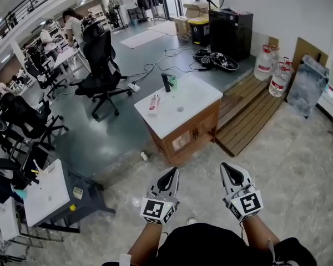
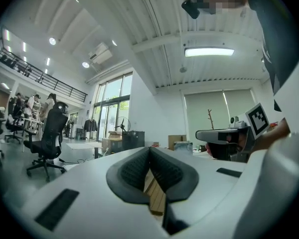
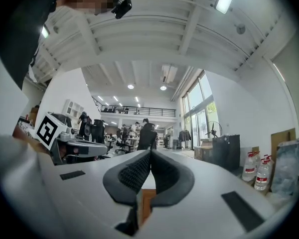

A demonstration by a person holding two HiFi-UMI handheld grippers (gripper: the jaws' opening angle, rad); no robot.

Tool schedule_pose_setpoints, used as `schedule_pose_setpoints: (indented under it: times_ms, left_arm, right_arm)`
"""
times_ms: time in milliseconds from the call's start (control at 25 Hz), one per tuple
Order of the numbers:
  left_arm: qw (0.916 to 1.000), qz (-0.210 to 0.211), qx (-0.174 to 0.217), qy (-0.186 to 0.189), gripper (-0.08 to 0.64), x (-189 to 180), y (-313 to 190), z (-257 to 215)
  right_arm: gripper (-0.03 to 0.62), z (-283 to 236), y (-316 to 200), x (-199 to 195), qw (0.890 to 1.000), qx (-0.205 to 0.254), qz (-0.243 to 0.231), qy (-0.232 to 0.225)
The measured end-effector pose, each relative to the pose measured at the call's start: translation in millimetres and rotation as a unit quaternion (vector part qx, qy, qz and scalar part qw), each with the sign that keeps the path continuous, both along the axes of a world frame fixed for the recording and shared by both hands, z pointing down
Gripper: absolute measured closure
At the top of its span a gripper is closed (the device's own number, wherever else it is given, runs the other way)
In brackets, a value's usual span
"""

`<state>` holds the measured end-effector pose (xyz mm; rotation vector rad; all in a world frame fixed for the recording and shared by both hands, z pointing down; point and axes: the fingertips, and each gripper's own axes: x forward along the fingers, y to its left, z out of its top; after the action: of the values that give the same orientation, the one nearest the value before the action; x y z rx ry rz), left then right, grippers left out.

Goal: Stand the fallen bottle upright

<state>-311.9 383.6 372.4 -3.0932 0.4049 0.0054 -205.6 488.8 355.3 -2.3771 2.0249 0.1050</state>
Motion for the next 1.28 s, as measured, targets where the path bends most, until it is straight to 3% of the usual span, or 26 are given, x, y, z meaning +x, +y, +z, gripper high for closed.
schedule_pose_setpoints:
  times_ms: [120, 320, 440, 600, 760, 880, 1000, 1160, 1280]
  left_arm:
    - [1.0, 0.001, -0.002, 0.009, 0.545, -5, -6, -1]
    - [1.0, 0.005, -0.005, 0.006, 0.545, -5, -29, 3]
    - [1.0, -0.002, -0.009, -0.001, 0.545, -2, -45, 10]
    - [0.9999, -0.002, -0.007, -0.007, 0.545, 11, -59, 13]
    - [1.0, -0.002, 0.008, -0.004, 0.533, 32, -74, 9]
    - [0.9999, -0.009, 0.007, 0.001, 0.406, 54, -95, 9]
    - [0.9994, -0.031, 0.014, 0.009, 0.324, 77, -118, 6]
    - [0.9938, -0.094, 0.04, 0.043, 0.235, 96, -151, -9]
    - [0.987, -0.131, 0.036, 0.086, 0.159, 116, -167, -26]
  right_arm:
    - [0.577, -8, -14, -9, 1.0, 0.029, 0.003, 0.001]
    - [0.577, 7, -34, -10, 1.0, -0.017, 0.005, -0.006]
    - [0.577, 10, -49, -3, 1.0, 0.002, 0.002, -0.008]
    - [0.577, 8, -71, 13, 1.0, -0.022, 0.003, -0.011]
    - [0.577, 12, -93, 34, 1.0, -0.004, -0.016, -0.013]
    - [0.577, 16, -116, 55, 0.999, -0.01, -0.03, -0.012]
    - [0.577, 11, -139, 80, 0.999, -0.016, -0.037, -0.005]
    - [0.577, -12, -162, 118, 0.998, 0.04, -0.04, 0.002]
    - [0.577, -13, -177, 145, 0.999, 0.011, -0.048, 0.004]
